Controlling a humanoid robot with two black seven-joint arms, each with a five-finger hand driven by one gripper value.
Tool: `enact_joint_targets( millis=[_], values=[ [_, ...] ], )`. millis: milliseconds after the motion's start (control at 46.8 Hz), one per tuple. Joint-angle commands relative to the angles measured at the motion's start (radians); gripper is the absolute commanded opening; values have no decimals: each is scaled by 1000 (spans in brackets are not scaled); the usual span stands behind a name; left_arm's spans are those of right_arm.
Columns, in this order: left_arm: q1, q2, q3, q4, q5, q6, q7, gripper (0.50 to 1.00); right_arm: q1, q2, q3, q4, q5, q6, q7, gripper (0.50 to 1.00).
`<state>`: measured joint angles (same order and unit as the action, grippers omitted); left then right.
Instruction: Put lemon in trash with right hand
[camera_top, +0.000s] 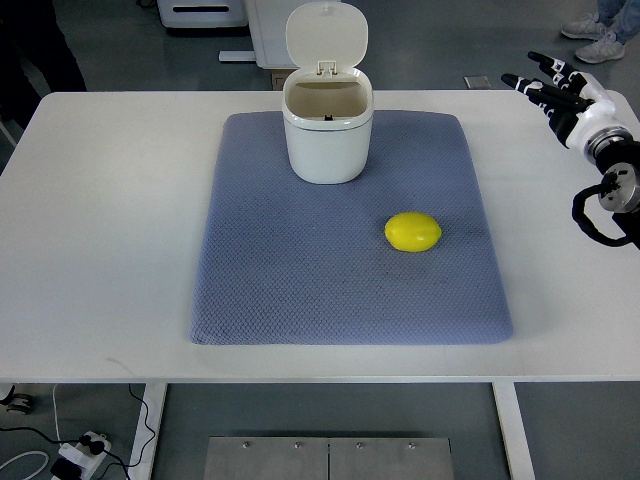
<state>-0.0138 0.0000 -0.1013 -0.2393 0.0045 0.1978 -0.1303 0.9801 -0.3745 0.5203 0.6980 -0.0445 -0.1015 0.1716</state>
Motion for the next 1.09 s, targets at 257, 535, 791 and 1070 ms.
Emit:
enact_joint_targets(
  millis=[257,535,791,1070],
  values=[
    [0,0,0,0,0,0,0,1000,3,5,10,14,0,-1,215,1000],
    [0,0,0,0,0,0,0,1000,0,6,1,49,-9,8,252,1000],
    [0,0,0,0,0,0,0,1000,-18,-148,-117,271,-11,-1,276,989],
    [0,0,0,0,0,0,0,1000,-18,-227,-266,339,-63,0,341,993]
  ],
)
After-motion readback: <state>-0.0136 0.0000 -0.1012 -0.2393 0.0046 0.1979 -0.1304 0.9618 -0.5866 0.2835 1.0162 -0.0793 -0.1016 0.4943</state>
